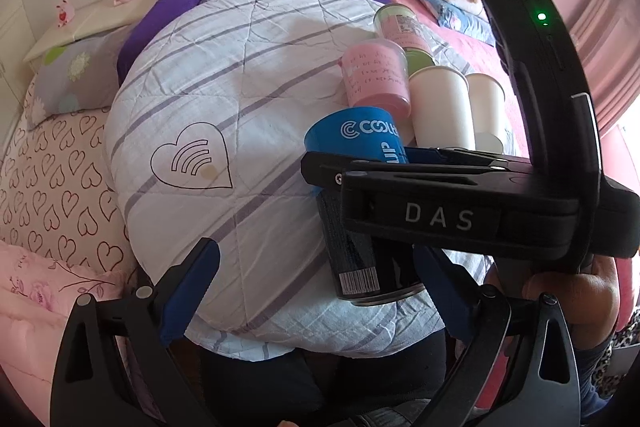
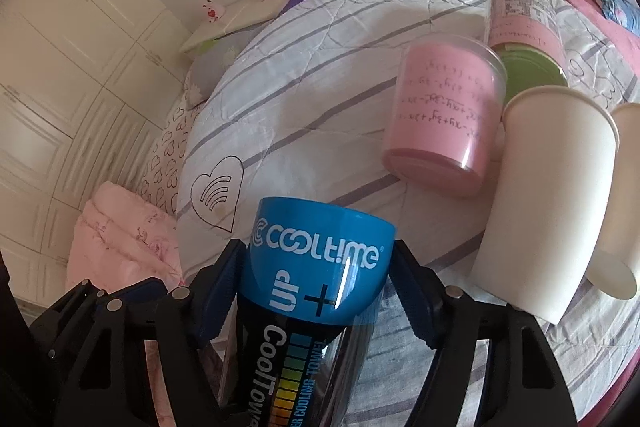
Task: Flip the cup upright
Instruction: 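Grasp the can with the right tool while the left tool opens and releases it, then rotate the held can with the right tool until its open end faces up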
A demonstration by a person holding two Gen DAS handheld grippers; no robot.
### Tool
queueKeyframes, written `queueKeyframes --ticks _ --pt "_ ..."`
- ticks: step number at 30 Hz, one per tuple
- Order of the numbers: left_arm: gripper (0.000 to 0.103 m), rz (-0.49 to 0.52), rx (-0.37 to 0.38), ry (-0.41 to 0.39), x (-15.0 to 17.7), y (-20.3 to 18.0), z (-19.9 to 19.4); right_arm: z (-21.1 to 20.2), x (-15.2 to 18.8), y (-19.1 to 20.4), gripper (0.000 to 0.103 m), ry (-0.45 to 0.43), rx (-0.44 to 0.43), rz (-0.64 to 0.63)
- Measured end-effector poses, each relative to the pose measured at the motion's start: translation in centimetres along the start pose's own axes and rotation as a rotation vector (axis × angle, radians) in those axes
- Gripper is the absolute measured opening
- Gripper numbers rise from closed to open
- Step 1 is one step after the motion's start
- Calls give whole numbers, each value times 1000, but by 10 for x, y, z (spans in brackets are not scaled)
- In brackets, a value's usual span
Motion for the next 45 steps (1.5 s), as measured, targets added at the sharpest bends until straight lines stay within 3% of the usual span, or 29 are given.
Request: queueKeyframes --ticks 7,28,39,45 --pt "100 -3 3 4 -2 -2 2 -15 -7 2 73 -68 7 -26" --pt "100 -45 6 -6 -7 14 0 -21 -19 23 72 -116 -9 -109" --pt "100 -128 22 -52 -37 42 16 -21 -54 42 72 -220 64 -219" --pt "100 -119 -34 -84 -58 48 26 -17 -73 44 73 -273 84 -250"
Point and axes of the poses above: each gripper's, at about its wrist camera, not at the fingertips, and z roughly the way its jaws point, y to its left, x to its underside, the point moved 8 cm from there along z, roughly the way its jaws point, and after that the axes turned 8 degrees about x, right-handed, at the moved point
